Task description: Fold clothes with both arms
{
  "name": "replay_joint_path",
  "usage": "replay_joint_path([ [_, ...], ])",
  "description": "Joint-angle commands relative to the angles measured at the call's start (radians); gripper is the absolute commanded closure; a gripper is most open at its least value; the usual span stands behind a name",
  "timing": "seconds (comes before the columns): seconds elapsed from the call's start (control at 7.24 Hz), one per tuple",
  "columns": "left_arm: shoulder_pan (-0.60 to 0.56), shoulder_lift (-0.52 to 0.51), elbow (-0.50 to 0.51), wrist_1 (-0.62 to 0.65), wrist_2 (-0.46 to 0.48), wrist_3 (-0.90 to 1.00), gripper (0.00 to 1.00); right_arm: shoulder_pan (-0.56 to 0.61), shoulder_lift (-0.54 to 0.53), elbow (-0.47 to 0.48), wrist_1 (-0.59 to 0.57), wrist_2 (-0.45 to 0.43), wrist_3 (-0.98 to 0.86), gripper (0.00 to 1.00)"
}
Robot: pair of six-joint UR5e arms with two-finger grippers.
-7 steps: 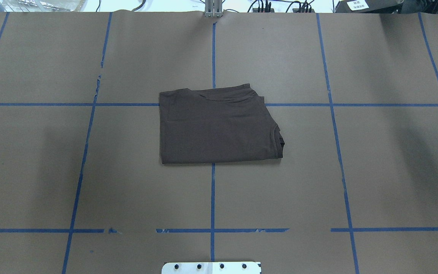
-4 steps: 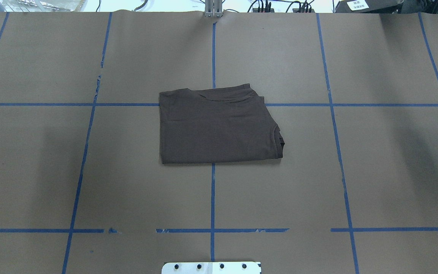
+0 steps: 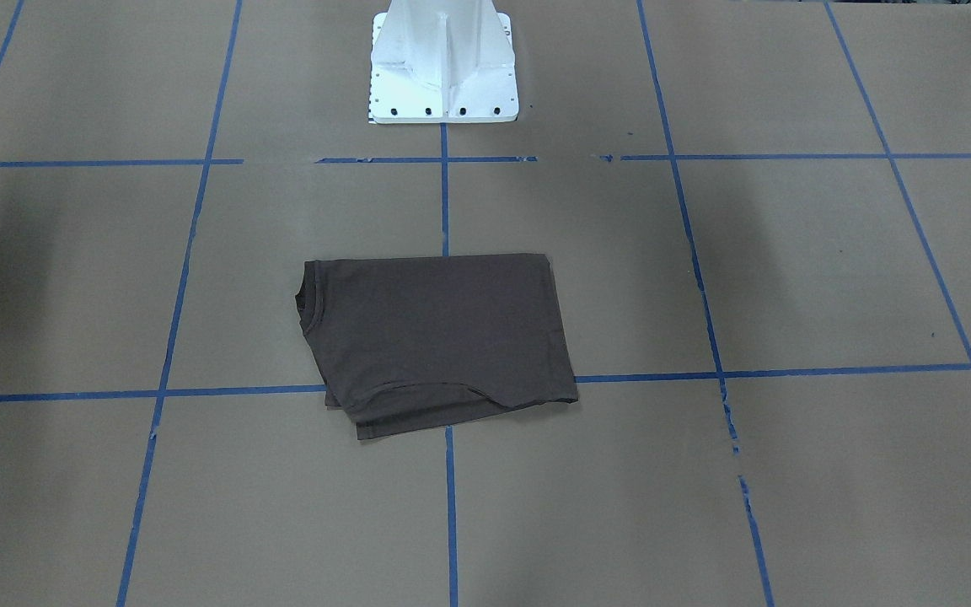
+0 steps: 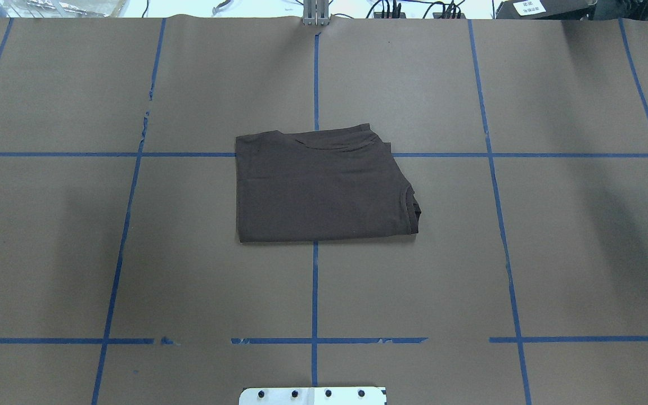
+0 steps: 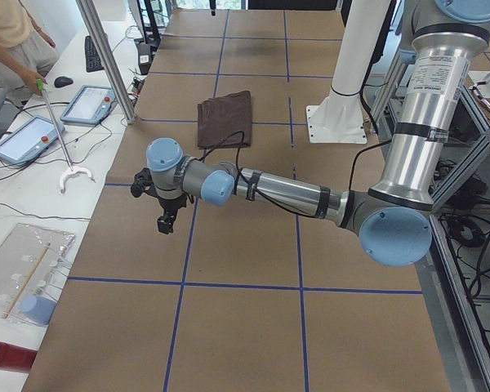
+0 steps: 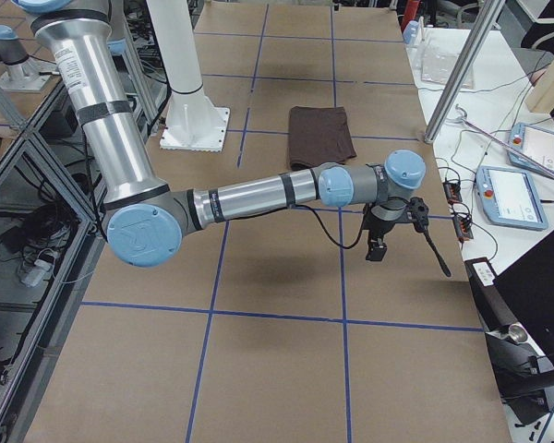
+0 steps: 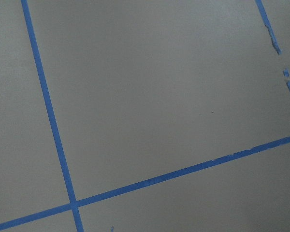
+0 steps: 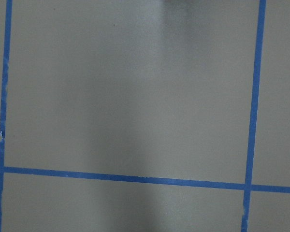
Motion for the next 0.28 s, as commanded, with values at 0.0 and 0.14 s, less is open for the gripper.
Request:
replay_joint_path([
  [0.0,0.0,0.002,0.001,-0.002,0.0,0.0,0.0,0.002,0.0,0.001,0.0,0.0,0.0,0.0],
  [0.14,0.0,0.006,0.003,-0.002,0.0,0.0,0.0,0.002,-0.002,-0.001,-0.002,0.0,0.0,0.0],
])
